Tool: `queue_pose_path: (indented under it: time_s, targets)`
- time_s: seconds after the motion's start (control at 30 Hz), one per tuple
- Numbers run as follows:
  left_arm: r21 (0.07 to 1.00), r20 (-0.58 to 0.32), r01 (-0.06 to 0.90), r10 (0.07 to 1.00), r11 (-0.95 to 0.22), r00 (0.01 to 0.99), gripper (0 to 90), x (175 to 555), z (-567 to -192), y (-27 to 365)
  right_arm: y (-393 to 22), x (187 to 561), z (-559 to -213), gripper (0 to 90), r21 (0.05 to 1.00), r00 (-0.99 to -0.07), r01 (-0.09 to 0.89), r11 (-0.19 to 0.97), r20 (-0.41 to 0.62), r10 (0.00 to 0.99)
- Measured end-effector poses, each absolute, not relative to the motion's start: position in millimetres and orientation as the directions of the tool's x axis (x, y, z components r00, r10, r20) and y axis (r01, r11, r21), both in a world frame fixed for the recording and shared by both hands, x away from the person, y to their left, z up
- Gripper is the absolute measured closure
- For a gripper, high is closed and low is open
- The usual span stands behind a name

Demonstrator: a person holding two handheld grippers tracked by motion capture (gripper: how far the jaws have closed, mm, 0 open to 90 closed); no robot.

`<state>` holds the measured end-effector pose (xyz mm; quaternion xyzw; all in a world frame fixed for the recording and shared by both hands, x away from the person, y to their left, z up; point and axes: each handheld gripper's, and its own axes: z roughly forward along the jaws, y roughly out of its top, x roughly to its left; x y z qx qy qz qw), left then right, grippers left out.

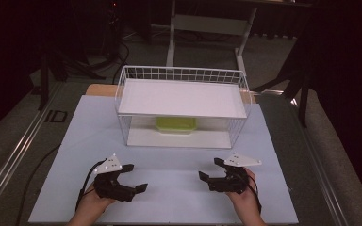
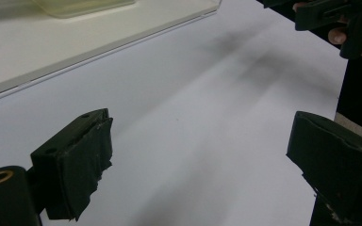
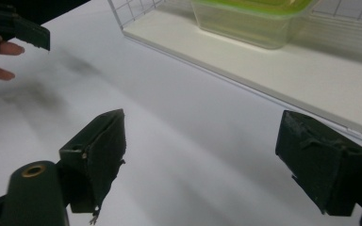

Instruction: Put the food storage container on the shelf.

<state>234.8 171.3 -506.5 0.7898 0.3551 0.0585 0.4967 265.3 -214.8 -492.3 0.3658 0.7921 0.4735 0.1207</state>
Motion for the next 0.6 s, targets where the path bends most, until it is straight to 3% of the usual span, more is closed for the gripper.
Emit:
queue_pose_path:
  time_s: [0.47, 0.6]
  targets:
    - [0.836, -0.257, 0.496, 0.631, -0.234, 0.732, 8.5, 234.6, -508.9, 174.7, -234.6, 252.7, -497.9, 14.4, 0.832, -0.729, 0.447, 0.330, 0.125, 0.673]
    - [0.843, -0.261, 0.491, 0.630, -0.221, 0.731, 8.5, 234.5, -507.6, 175.1, -240.0, 256.8, -501.9, 14.4, 0.821, -0.723, 0.474, 0.318, 0.157, 0.672]
